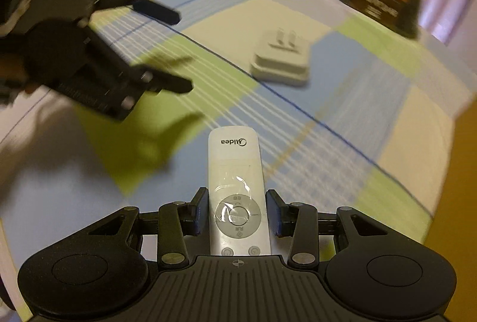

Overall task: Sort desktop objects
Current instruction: 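Grasp the white remote with the right tool while the left grasps the white plug adapter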

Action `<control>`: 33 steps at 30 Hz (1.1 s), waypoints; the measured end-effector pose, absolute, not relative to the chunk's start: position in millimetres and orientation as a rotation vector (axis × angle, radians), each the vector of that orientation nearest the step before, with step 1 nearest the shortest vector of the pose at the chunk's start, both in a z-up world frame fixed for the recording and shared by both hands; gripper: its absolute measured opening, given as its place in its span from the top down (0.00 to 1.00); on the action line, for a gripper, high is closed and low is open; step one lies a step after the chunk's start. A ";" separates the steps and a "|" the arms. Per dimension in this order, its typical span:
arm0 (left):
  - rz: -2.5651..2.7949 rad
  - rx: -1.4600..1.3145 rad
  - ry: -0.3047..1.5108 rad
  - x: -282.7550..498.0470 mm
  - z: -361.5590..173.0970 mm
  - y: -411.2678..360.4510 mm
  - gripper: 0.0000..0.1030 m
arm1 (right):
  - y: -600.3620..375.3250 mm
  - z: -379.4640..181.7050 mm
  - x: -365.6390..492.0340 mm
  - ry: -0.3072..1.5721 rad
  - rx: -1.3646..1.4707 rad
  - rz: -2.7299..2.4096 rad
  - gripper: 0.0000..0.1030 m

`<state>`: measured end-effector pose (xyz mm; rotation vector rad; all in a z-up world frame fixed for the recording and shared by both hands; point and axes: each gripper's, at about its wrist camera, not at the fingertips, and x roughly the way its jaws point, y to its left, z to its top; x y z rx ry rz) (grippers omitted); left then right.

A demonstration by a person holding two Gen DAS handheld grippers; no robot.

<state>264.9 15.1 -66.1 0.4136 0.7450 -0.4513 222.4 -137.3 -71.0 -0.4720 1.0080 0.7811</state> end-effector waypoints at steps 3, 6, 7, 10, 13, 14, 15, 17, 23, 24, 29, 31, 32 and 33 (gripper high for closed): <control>-0.524 0.478 0.738 283.6 -66.2 1.6 0.23 | -154.3 -67.5 218.9 1.018 -0.423 0.711 0.61; -0.594 0.539 0.730 302.6 -66.6 -11.5 0.24 | -169.6 -63.2 216.9 1.028 -0.351 0.635 0.61; -0.607 0.545 0.734 310.4 -68.6 -14.2 0.24 | -173.9 -62.1 215.8 1.033 -0.329 0.615 0.61; -0.641 0.557 0.749 331.7 -74.9 -22.0 0.24 | -182.7 -62.2 208.7 1.046 -0.296 0.571 0.61; -0.667 0.555 0.768 346.6 -81.5 -29.6 0.24 | -188.9 -62.4 201.4 1.049 -0.264 0.553 0.61; -0.674 0.552 0.777 350.9 -83.9 -31.7 0.24 | -190.5 -61.8 199.0 1.046 -0.253 0.547 0.61; -0.678 0.551 0.784 354.4 -86.2 -33.2 0.25 | -192.1 -61.3 197.1 1.044 -0.243 0.539 0.61; -0.676 0.557 0.793 357.4 -89.7 -36.2 0.28 | -196.0 -61.3 193.8 1.037 -0.228 0.518 0.61; -0.610 0.526 0.833 346.6 -87.3 -34.0 0.38 | -203.3 -61.6 189.2 1.031 -0.195 0.459 0.61; -0.593 0.518 0.841 340.9 -86.3 -32.7 0.38 | -203.5 -61.8 189.1 1.032 -0.191 0.449 0.61; -0.525 0.467 0.883 279.2 -82.2 -23.6 0.38 | -211.6 -59.4 175.2 1.046 -0.166 0.404 0.61; -0.500 0.445 0.898 249.2 -78.7 -20.3 0.38 | -215.3 -58.1 164.3 1.055 -0.162 0.390 0.61; -0.482 0.430 0.906 232.7 -76.1 -19.3 0.38 | -216.7 -57.3 157.2 1.061 -0.159 0.383 0.61; -0.467 0.411 0.912 219.9 -73.3 -19.2 0.38 | -217.9 -56.5 150.3 1.066 -0.156 0.375 0.61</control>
